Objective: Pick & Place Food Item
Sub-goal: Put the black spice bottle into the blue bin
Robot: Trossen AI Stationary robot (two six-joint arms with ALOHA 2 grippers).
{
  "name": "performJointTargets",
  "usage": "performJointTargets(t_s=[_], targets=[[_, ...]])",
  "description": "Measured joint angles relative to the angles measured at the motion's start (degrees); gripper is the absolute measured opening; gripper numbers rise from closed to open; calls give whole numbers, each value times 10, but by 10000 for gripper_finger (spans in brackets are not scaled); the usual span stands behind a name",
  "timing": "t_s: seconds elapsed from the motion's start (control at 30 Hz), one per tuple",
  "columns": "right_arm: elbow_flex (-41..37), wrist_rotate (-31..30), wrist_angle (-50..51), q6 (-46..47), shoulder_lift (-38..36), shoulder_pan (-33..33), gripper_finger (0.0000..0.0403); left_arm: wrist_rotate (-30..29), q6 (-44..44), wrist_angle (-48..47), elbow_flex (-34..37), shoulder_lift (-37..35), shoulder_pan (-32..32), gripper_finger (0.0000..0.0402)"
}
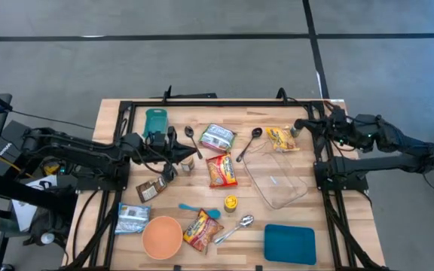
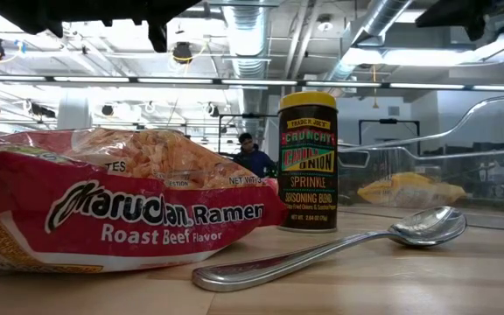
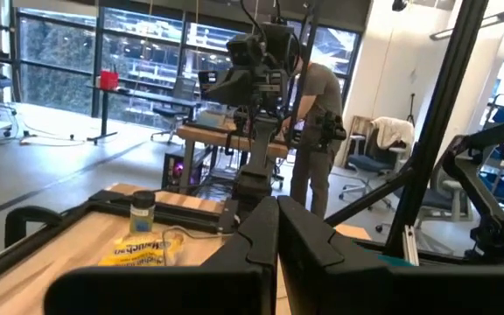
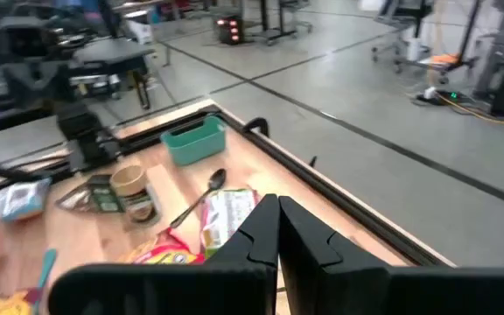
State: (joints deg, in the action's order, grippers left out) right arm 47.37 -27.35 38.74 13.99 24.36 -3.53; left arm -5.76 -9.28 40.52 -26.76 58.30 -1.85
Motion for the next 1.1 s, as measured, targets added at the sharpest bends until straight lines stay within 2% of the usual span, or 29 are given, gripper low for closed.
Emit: performJointTargets(t_s=[0.37, 0.57, 0.7, 0.8, 0.97, 1.1], targets=[[51, 0, 35, 2, 92, -109, 0, 0, -11, 0, 0, -2, 0, 0], [76, 2, 47, -2, 158, -187, 0, -3, 90, 0, 0, -2, 23, 0], [82, 8, 48, -21, 201, -249, 0, -39, 141, 9, 0, -2, 50, 0], [91, 51, 47, -50, 232, -300, 0, -72, 164, 9, 0, -2, 76, 0], [121, 165, 63, -74, 281, -385, 0, -83, 164, -1, 0, -2, 109, 0], [157, 198, 122, -78, 333, -440, 0, -83, 150, -18, 0, -2, 116, 0]])
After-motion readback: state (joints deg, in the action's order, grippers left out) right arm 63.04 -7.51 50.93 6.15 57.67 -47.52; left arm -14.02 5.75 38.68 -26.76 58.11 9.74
